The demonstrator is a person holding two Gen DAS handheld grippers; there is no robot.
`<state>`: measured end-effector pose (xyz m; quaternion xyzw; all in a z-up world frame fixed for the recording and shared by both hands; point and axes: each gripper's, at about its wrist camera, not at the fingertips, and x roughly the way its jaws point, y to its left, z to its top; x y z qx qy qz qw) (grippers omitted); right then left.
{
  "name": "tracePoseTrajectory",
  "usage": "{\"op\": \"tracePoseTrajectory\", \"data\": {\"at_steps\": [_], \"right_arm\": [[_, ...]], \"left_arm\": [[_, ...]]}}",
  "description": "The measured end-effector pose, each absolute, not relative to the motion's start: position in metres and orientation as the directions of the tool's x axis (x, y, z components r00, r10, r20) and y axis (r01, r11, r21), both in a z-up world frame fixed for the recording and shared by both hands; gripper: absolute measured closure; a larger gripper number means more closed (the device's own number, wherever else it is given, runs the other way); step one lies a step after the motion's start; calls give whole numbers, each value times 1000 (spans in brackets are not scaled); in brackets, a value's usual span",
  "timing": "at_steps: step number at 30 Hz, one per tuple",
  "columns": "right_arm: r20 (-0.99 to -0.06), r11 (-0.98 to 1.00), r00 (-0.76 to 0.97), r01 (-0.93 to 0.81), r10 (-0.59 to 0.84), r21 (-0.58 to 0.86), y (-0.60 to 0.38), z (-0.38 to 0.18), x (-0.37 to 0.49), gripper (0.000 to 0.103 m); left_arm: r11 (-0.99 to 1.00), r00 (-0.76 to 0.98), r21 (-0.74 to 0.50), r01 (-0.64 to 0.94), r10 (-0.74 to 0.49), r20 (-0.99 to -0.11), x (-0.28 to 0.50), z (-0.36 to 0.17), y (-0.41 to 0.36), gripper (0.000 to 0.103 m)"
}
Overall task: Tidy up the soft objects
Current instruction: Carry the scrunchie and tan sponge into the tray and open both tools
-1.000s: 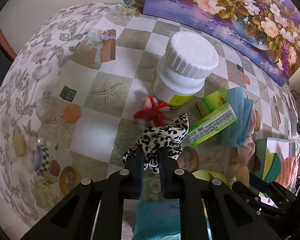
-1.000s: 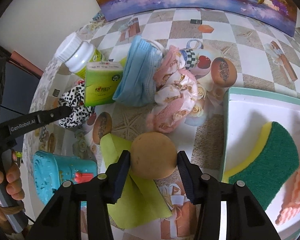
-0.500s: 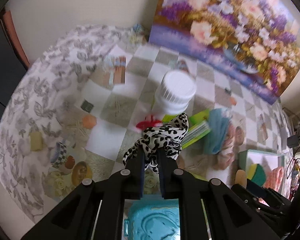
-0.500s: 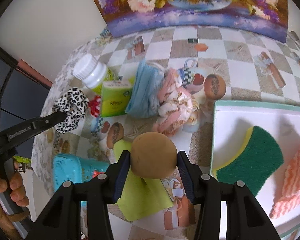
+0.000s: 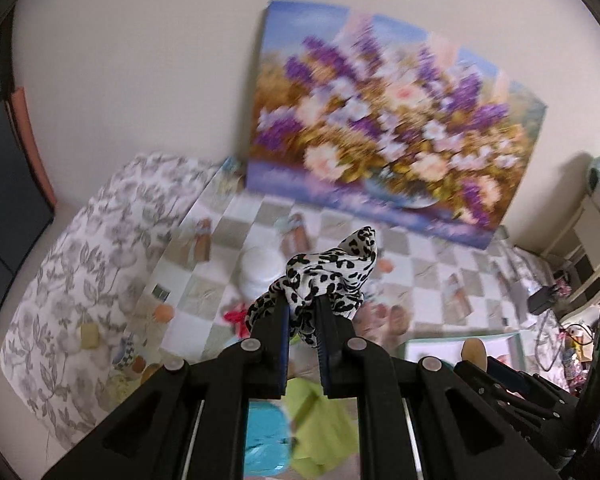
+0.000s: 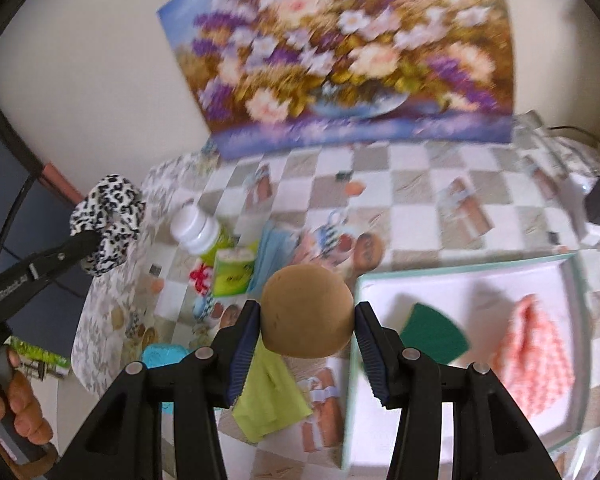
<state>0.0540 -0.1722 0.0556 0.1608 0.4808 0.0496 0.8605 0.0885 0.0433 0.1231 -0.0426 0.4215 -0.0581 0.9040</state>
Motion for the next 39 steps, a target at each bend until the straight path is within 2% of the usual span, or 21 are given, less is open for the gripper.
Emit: {"op": "tracePoseTrajectory", "data": {"at_steps": [6,14,27,32,39], "right_arm": [[-807,949,576,163,131,270,-215,71,39,52],[-817,922,576,308,14,234,-280,72,12,52],[-832,833,534,521,-151,183,-369,68,-34,52],[-852,805,492,571,-177,163,-389,57,-43,51],[-890,815,434,560,-138,147,-393,30,-40,51]], "left_arm": [[978,652,-128,162,-203,-730,73,133,-1,91],[954,597,-123,274,-269,-756,57,110,-63,91],[899,495,-83,430,-312,-811,34,73,-150,91],[875,442,-54,481,-295,-847,23,50,-181,91],[861,344,-54,505,-258,-903,15,11,-202,91]]}}
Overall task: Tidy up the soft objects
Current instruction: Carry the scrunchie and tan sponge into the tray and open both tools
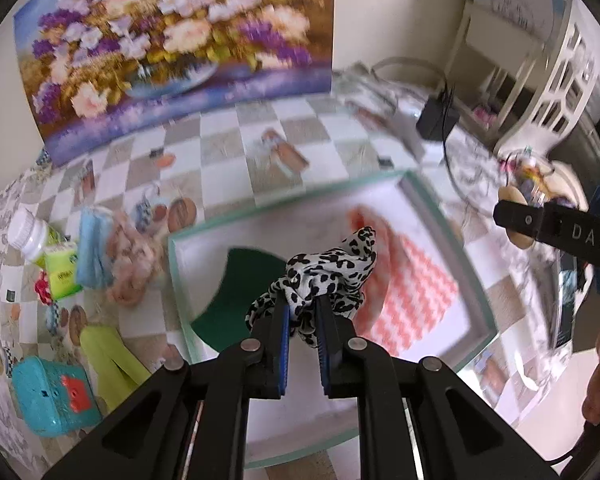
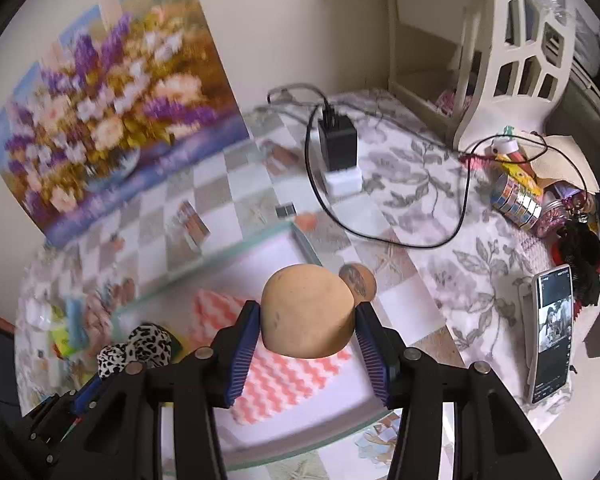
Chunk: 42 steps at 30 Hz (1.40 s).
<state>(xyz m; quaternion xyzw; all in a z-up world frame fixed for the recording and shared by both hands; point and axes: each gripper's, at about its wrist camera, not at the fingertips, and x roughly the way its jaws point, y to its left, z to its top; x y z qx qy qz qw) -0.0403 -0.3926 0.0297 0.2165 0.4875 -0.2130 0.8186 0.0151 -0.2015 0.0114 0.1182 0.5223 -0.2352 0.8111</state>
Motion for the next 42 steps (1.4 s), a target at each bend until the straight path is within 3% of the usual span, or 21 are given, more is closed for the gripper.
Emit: {"op": "tracePoseTrajectory", "data": {"at_steps": [15,22,33,42], "right_arm": [[-977,835,213,542,-24,98,-386,-61,-24,51],[-989,835,146,547,-36,50,-384,-74,-22,42],[-985,851,156,525,-78,16,-376,-62,-16,21],[-964,862,240,506,-116,22,-369,-30,-16,4]], "left_arm": [[845,171,-48,533,-163,-972,4,-56,-215,89],[838,156,-45,545,-154,-976,0,-60,-217,87],[829,163,-64,556,-184,-969,0,-38,-211,39],[844,244,-82,531,-245,-939,6,1,-196,37]]}}
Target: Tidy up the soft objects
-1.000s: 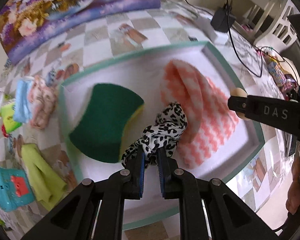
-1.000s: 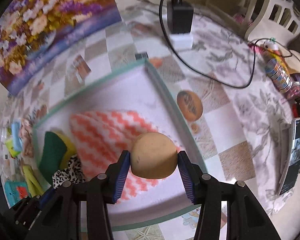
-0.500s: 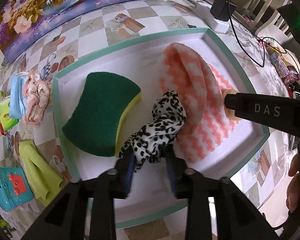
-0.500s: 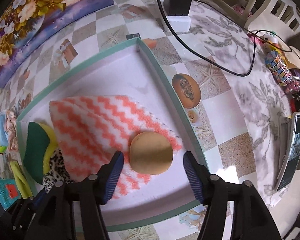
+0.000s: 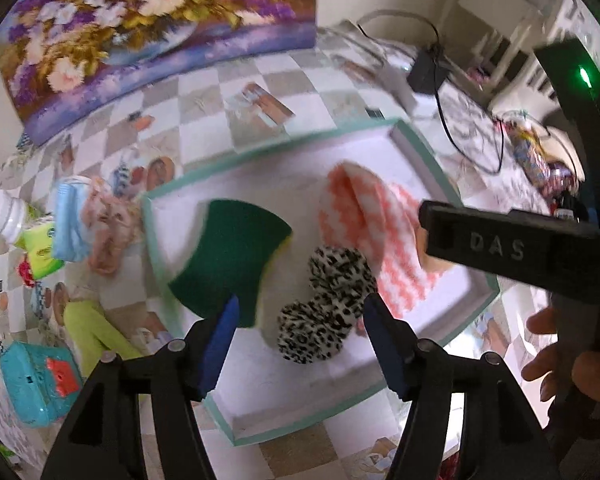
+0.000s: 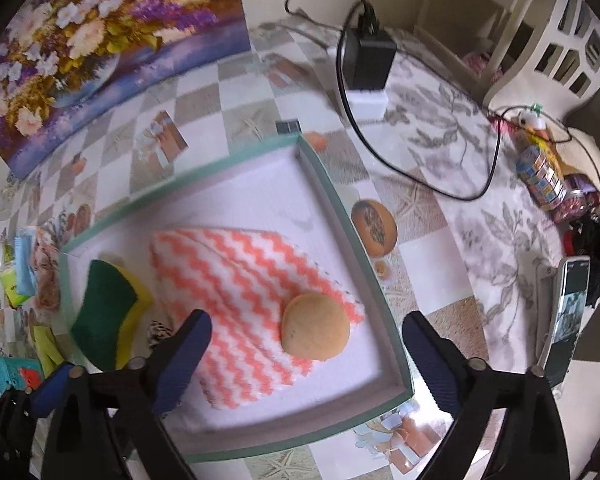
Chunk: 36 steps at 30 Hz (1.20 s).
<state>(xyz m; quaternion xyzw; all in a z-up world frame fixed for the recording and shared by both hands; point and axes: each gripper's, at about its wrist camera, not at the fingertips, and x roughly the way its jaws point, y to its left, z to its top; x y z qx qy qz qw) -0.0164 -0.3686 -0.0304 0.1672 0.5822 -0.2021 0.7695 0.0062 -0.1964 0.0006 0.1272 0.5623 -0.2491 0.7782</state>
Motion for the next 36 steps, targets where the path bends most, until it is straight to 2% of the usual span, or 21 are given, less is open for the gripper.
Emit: {"op": "tracePoseTrajectory", "data": {"at_steps": [2,10,16,21,28,36], "right_arm": [[-958,865,260,501,-119,28,-366,-23,-16,4],[-937,880,333,470,-102,71,-351,-3,-10,0],[-922,892,383,433,-55,127,-332,6,-3,0],[-915,904,400,406,-48,130,-316,13,2,0],[-911,917,411,374,-29,139,-295,17,8,0],[-911,943,412,304,-4,133,-262,17,22,0]], "left_arm": [[861,268,-82,502,-246,-932,13,7,-188,34],[956,407,-59,286,-177,-896,56,24,-117,9],[988,459,-54,143,-115,-881,75,28,-61,8],[998,487,-62,29,-69,-871,84,33,-15,3],[989,502,-72,-129,2,-865,91,34,47,3],[977,503,-76,-202,37,-864,89,32,79,2]]}}
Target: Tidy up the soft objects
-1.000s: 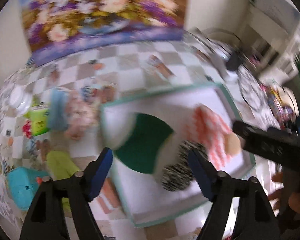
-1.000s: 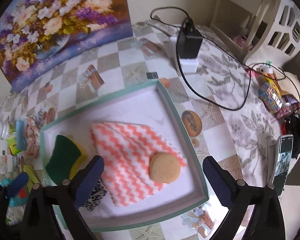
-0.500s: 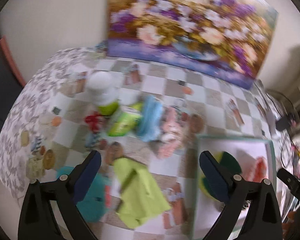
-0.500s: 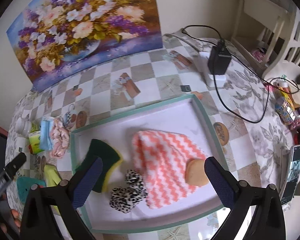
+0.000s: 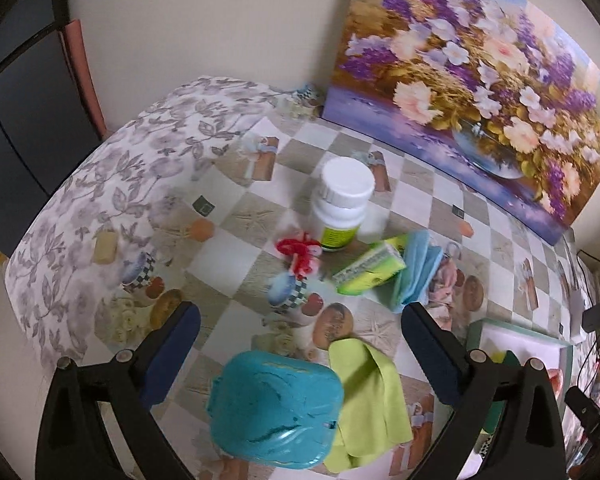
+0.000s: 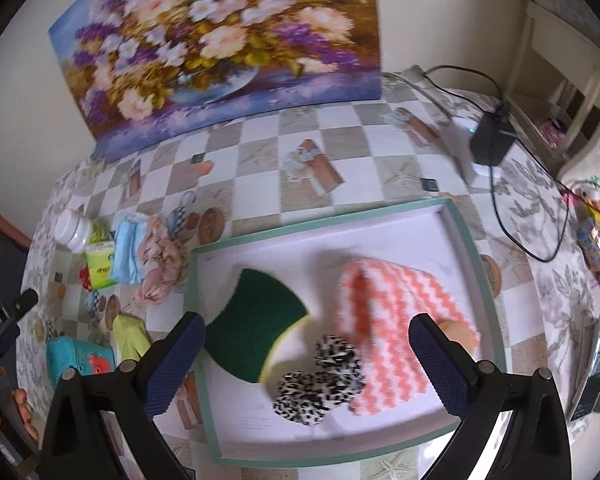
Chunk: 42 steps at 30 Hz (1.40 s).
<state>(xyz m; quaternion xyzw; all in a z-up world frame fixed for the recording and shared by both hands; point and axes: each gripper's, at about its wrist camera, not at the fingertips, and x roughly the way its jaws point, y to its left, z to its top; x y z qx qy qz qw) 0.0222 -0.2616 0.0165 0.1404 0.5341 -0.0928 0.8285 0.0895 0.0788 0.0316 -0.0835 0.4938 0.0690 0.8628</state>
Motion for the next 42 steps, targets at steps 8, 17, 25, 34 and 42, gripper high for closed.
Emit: {"op": "tracePoseTrajectory", "data": {"at_steps": [8,17,25,34,42], "right_arm": [[-905,972,422,190,49,141,-211,13,43,0],[-893,979,434,100,117,177,-175,-2,68,0],[-872,973,460,68,165,220,-161,-16,92,0],[-872,970,445,26,204,241,-144,-40,116,8],[-880,969,413,-22,233,246,-128,-61,127,22]], "left_arm": [[967,547,-133,-216,6,-837,93,31,96,0],[983,495,-119,-137,-36,-868,111,14,78,0],[984,456,-131,-122,-61,-888,131,-1,60,1],[987,432,-123,-106,-66,-900,153,-19,49,20],[991,432,-125,-54,-90,-897,168,-31,33,20]]}}
